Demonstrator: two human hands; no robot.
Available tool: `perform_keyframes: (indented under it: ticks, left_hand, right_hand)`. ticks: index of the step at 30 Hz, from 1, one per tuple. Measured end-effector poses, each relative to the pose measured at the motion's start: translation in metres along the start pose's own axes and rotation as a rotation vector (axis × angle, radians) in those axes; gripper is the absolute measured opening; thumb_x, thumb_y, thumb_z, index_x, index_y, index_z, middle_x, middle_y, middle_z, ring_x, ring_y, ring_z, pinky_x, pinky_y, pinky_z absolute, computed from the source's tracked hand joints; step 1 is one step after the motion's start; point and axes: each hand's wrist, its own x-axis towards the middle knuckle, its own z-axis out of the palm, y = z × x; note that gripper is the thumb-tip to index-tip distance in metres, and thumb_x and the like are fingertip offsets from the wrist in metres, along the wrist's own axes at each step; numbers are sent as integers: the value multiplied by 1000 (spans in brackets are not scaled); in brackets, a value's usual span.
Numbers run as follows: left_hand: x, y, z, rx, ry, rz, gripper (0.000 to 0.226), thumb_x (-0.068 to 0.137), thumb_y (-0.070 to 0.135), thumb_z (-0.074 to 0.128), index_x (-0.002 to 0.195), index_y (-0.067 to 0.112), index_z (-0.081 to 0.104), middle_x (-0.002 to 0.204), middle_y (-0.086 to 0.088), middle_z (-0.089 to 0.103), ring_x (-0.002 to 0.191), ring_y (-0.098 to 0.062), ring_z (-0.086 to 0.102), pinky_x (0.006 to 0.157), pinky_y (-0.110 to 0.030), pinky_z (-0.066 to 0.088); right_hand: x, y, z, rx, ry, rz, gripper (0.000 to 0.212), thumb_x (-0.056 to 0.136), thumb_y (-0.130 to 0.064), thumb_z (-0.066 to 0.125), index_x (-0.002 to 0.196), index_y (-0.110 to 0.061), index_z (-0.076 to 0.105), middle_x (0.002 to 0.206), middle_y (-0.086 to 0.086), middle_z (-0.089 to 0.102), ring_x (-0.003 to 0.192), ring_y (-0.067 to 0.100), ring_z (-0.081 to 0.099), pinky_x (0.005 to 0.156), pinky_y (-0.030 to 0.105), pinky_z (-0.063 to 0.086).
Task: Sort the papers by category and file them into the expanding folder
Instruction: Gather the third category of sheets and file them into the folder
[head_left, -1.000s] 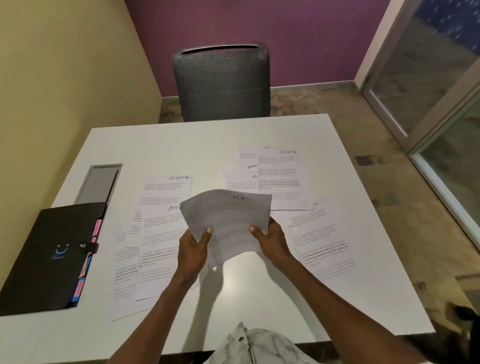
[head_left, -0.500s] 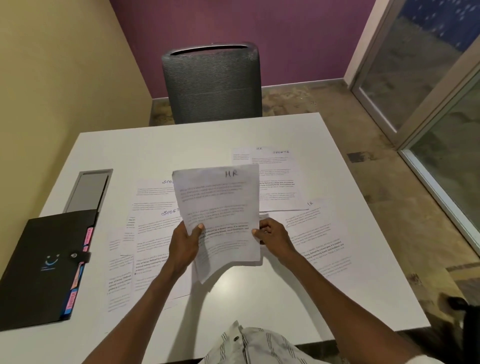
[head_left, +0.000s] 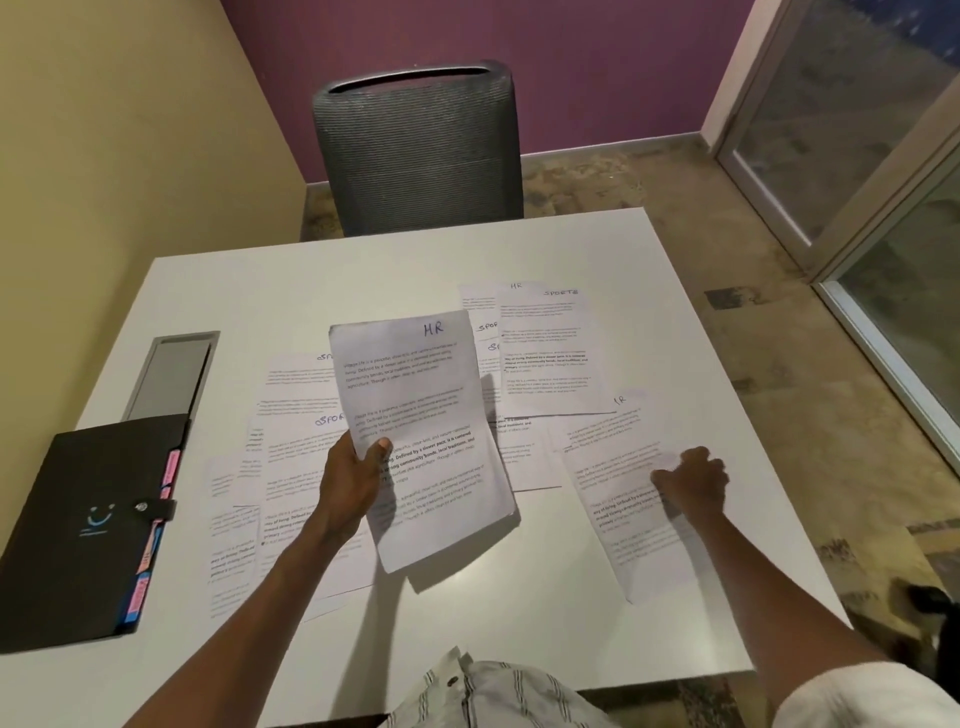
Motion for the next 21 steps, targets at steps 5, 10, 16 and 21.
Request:
perform_keyframes:
  ticks: [5,10,16,21]
  left_hand:
    - [2,4,7,-23,-18,-30,30,99,18,57,128,16,61,121,1,68,106,-22,66,93,-44,53]
    - [3,11,8,-41,-31,-24,26,98,15,57,124,16,62,114,2,69,100,-16,67,81,-32,53]
    - [0,23,9,-36,-18,-14,25,99,15,57,124,13,61,110,-1,68,90,-11,64,69,-26,49]
    - [0,26,8,-51,-25,3,25,98,16,58,123,13,63,109,0,70,93,-17,67,70,-28,51]
  right_hand:
    - [10,17,-10,-149,20,45,85,66,-43,86,126,1,43,128,23,47,121,41,45,94,52,44]
    - [12,20,-12,-82,-52,72,83,70,-43,84,128,-3,41,128,20,54,121,40,49,98,50,39]
    - [-9,10,-18,66,23,22,40,84,-17,69,119,1,58,120,23,63,113,41,58,90,44,48]
    - [-30,-12,-40,13,160,-56,24,85,-13,64,107,-3,65,108,21,67,100,41,63,80,40,49]
